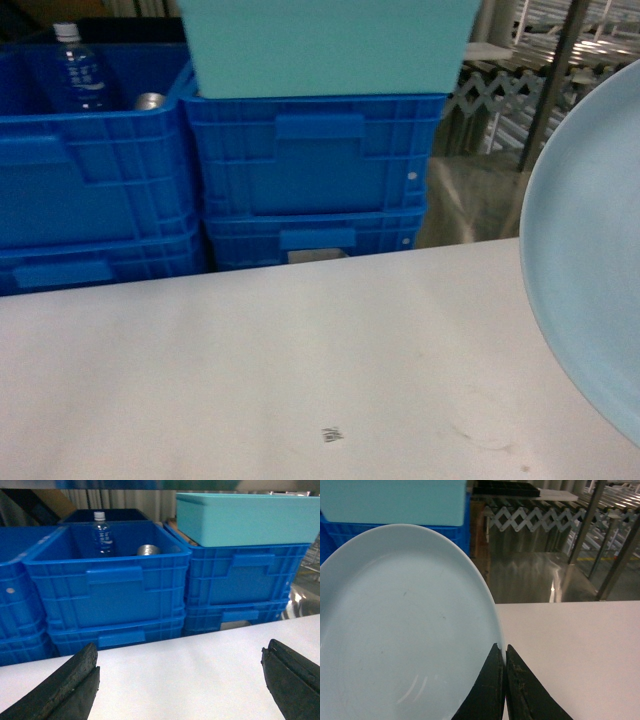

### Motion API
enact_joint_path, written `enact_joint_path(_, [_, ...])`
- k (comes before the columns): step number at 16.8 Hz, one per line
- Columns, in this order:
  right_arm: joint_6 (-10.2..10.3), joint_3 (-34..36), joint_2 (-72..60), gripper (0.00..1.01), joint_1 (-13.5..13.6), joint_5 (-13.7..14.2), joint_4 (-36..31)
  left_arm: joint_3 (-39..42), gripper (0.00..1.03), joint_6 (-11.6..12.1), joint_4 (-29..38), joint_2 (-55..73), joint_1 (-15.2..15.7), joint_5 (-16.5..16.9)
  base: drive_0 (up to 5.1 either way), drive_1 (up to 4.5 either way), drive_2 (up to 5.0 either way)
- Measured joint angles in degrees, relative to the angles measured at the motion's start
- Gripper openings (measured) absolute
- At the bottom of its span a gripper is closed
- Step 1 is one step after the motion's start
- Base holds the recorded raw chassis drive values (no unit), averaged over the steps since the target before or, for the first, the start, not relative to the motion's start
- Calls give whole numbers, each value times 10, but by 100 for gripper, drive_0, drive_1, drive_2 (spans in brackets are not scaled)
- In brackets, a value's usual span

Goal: Place blue tray on left shelf second layer neatly

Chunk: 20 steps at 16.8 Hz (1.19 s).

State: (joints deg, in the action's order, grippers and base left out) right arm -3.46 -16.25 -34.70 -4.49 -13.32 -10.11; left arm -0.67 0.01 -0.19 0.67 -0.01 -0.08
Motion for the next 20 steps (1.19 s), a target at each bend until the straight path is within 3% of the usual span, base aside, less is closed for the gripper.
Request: enact_joint_path(20, [0,0,0,2,0,0,0,0,98,0,-1,0,0,0,303,-379,-379])
